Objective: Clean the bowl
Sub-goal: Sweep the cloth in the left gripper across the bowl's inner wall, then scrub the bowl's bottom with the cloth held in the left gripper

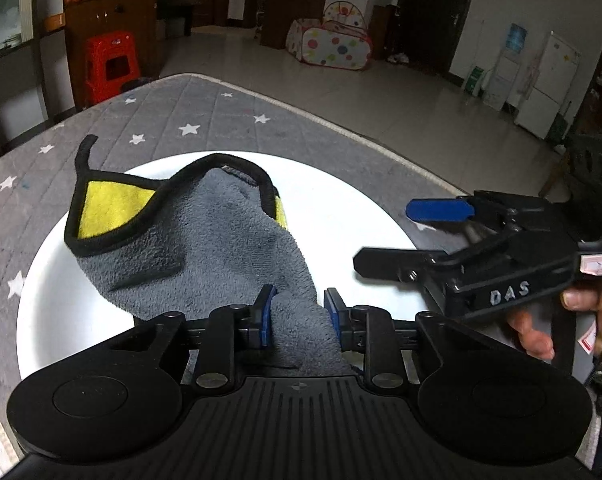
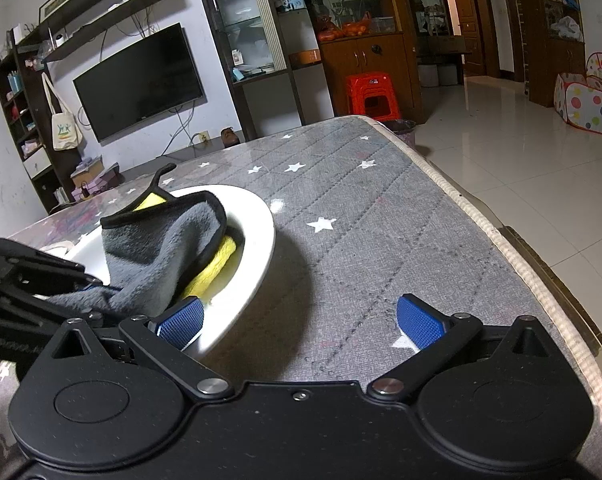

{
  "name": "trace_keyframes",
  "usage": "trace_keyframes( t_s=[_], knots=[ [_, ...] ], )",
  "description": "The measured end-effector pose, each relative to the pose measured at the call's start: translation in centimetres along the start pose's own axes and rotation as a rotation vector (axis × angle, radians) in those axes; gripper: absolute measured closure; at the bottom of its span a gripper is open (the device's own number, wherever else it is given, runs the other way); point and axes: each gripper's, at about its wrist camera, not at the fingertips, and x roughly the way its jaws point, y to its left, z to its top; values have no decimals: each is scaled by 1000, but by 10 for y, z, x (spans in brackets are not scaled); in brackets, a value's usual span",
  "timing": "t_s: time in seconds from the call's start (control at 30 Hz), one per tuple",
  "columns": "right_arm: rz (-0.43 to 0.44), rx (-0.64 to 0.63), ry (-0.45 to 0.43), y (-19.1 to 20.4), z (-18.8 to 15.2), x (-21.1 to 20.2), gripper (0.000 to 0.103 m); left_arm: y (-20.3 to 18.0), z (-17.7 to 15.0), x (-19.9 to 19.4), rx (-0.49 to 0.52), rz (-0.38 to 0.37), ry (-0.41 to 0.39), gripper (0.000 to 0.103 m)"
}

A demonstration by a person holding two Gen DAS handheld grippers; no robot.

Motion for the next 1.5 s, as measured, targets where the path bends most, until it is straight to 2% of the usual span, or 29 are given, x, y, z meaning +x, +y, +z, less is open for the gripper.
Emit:
trace_keyframes(
  t_s=[0.33,0.67,0.77,0.9,1.0,1.23,1.5],
  knots=[
    [-1,-1,1,2,0,-1,0,15,18,15,-19,36,-6,78],
    [0,0,1,2,0,-1,0,35,24,16,-129,92,-12,80],
    [0,0,0,1,0,0,0,35,24,15,-133,119,-9,81],
    [0,0,0,1,0,-1,0,38,22,10,-132,182,-8,81],
    [0,0,0,1,0,-1,0,47,17,1,-171,202,-4,81],
    [0,0,0,2,0,-1,0,46,3,-19,-197,222,-4,81],
    [-1,-1,1,3,1,0,0,28,-13,-35,-167,209,12,80]
  ],
)
